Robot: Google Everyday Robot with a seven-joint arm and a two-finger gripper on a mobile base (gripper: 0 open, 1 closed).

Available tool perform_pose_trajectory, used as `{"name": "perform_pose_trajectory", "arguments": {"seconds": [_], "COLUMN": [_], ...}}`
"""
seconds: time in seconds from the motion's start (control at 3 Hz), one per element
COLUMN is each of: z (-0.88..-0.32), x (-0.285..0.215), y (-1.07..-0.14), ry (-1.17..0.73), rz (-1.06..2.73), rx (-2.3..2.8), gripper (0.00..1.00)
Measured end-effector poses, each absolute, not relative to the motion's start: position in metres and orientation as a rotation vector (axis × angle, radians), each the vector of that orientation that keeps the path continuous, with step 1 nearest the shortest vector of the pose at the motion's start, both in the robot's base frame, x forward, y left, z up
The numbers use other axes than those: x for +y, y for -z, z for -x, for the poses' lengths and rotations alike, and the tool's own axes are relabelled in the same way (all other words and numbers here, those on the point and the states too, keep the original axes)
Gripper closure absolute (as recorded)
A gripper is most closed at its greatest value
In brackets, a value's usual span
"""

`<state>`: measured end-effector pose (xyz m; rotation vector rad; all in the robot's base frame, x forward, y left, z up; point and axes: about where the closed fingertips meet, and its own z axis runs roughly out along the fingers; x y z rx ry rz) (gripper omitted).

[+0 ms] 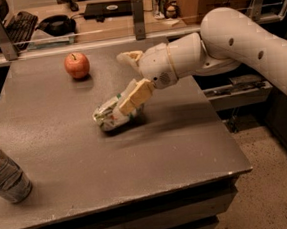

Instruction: Knock 7up can over

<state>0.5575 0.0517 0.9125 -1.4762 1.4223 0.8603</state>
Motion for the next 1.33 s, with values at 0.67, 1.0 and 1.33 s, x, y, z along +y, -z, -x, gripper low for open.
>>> {"name": "perform_pose_trajectory", "arguments": {"seconds": [0.67, 1.0, 1.33], "z": [-0.559, -0.561, -0.559], "x": [0.036, -0.017, -0.092], "y": [-0.905, -0.912, -0.930], "ry": [-0.830, -0.738, -0.609], "rz": [1.492, 1.525, 1.531], "rx": [1.461, 1.493, 1.568], "gripper": [0.00, 0.00, 0.00]}}
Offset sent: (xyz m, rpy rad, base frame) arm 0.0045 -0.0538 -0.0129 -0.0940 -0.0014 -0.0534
